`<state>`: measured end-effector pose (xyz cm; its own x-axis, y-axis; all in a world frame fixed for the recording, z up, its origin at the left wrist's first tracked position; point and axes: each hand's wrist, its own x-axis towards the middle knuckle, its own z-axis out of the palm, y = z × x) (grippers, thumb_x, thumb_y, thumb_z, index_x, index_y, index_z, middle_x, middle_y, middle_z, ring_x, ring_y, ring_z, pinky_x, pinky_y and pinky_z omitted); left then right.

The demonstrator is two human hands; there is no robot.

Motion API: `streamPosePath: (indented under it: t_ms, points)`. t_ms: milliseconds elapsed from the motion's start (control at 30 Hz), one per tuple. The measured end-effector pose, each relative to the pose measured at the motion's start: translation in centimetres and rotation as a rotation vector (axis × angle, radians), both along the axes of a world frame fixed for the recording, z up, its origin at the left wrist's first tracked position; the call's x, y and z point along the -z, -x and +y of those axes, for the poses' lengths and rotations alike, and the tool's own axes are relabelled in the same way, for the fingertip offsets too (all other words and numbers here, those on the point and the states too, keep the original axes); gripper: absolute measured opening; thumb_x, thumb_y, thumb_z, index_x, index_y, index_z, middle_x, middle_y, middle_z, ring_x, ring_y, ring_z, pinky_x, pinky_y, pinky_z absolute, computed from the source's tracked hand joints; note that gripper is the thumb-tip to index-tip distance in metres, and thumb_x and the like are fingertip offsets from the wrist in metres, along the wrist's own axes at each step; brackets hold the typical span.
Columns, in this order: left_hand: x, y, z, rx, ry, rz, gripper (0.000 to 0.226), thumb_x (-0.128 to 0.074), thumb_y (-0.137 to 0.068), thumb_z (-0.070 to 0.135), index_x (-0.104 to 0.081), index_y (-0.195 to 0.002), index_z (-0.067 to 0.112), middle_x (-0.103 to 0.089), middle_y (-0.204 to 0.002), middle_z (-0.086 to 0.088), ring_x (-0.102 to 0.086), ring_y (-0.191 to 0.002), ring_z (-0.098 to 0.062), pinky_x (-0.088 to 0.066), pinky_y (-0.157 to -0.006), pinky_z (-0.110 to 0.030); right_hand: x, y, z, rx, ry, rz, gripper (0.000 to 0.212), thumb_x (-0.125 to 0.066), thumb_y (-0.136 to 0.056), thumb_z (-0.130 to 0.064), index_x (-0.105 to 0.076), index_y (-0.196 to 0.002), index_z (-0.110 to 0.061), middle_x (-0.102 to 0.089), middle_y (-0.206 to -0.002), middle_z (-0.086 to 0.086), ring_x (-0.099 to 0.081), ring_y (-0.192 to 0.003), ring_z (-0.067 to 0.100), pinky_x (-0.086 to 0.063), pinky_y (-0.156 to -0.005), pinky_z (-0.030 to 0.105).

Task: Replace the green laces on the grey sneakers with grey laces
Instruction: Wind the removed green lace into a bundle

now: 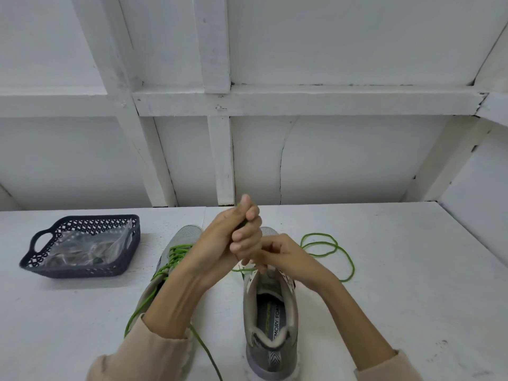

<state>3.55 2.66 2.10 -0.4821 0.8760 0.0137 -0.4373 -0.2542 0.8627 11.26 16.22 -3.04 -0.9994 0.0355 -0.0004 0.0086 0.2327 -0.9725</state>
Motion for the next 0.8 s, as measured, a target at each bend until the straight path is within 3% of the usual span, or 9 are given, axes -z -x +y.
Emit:
streamPosePath:
  t_ms: [67,133,233,300,433,533,600,700,800]
  points:
    - [0.2,-0.3,-0.2,0.086,0.073,0.06,0.036,-0.04,-0.096,0.035,-0.054,-0.067,0.018,-0.039,-0.048,0.005,-0.035,-0.037,-0.006,-0.031,-0.043,-0.017,-0.8,0.8,1.2,0.031,-0.063,-0.048,0.015,-0.062,-0.089,-0.006,-0.067,-0.083,0.007,-0.058,-0.056,-0.008,-0.048,-0.052,0.006,-0.04,-0.057,0.023]
    - [0.8,-0.5,-0.3,0.132,0.209,0.141,0.036,-0.044,-0.095,0.034,-0.059,-0.068,0.016,-0.052,-0.053,-0.002,-0.048,-0.04,-0.012,-0.041,-0.044,-0.019,-2.0,1.7,2.6,0.069,-0.113,-0.081,0.024,-0.065,-0.081,-0.013,-0.061,-0.07,0.008,-0.052,-0.052,-0.004,-0.043,-0.048,0.006,-0.036,-0.05,0.021]
    - [2.0,-0.8,0.0,0.152,0.364,0.18,0.036,-0.045,-0.097,0.034,-0.062,-0.079,0.008,-0.068,-0.07,-0.014,-0.067,-0.057,-0.02,-0.054,-0.053,-0.022,-4.8,2.8,4.1,0.121,-0.203,-0.126,0.038,-0.064,-0.083,-0.005,-0.041,-0.053,-0.01,-0.034,-0.046,-0.008,-0.027,-0.046,0.009,-0.025,-0.049,0.026]
    - [2.9,-0.8,0.3,0.089,0.387,0.1,0.039,-0.044,-0.1,0.031,-0.064,-0.083,0.003,-0.072,-0.082,-0.021,-0.072,-0.068,-0.024,-0.058,-0.06,-0.025,-6.7,2.6,4.4,0.144,-0.245,-0.141,0.037,-0.064,-0.084,-0.006,-0.04,-0.056,-0.012,-0.032,-0.045,-0.01,-0.023,-0.046,0.01,-0.021,-0.049,0.026]
    - [3.7,-0.2,1.0,-0.051,0.277,-0.148,0.038,-0.04,-0.103,0.023,-0.066,-0.095,-0.004,-0.071,-0.101,-0.026,-0.073,-0.086,-0.029,-0.061,-0.071,-0.029,-9.3,0.0,3.1,0.038,-0.216,-0.095,0.026,-0.059,-0.095,-0.023,-0.056,-0.073,-0.009,-0.036,-0.051,-0.01,-0.027,-0.046,0.006,-0.021,-0.045,0.02]
    - [3.3,0.1,1.1,-0.096,0.166,-0.316,0.031,-0.046,-0.094,0.019,-0.069,-0.09,-0.002,-0.071,-0.093,-0.019,-0.071,-0.08,-0.025,-0.059,-0.065,-0.028,-8.5,-1.8,1.0,-0.069,-0.158,-0.125,0.027,-0.047,-0.101,-0.019,-0.057,-0.078,-0.009,-0.046,-0.048,-0.016,-0.036,-0.043,-0.002,-0.024,-0.046,0.015]
    - [2.9,0.2,1.1,-0.093,0.116,-0.393,0.035,-0.044,-0.092,0.018,-0.073,-0.087,0.0,-0.073,-0.092,-0.017,-0.072,-0.075,-0.022,-0.059,-0.059,-0.027,-6.8,-2.4,0.0,-0.105,-0.163,-0.143,0.028,-0.044,-0.103,-0.016,-0.06,-0.085,-0.001,-0.046,-0.05,-0.013,-0.035,-0.044,-0.001,-0.026,-0.046,0.014]
    - [2.3,0.3,1.1,-0.073,0.067,-0.483,0.038,-0.042,-0.09,0.016,-0.076,-0.088,-0.001,-0.072,-0.105,-0.019,-0.073,-0.09,-0.027,-0.061,-0.073,-0.033,-4.5,-2.7,-0.6,-0.101,-0.172,-0.166,0.03,-0.044,-0.103,-0.021,-0.064,-0.091,-0.002,-0.043,-0.054,0.0,-0.036,-0.046,0.007,-0.031,-0.045,0.015]
    - [2.4,0.1,1.4,-0.093,0.087,-0.475,0.043,-0.035,-0.097,0.018,-0.072,-0.096,-0.003,-0.073,-0.1,-0.019,-0.073,-0.088,-0.027,-0.061,-0.074,-0.032,-3.7,-3.0,-0.8,-0.041,-0.076,-0.148,0.03,-0.045,-0.103,-0.026,-0.066,-0.087,-0.012,-0.048,-0.058,0.002,-0.039,-0.047,0.01,-0.032,-0.047,0.016]
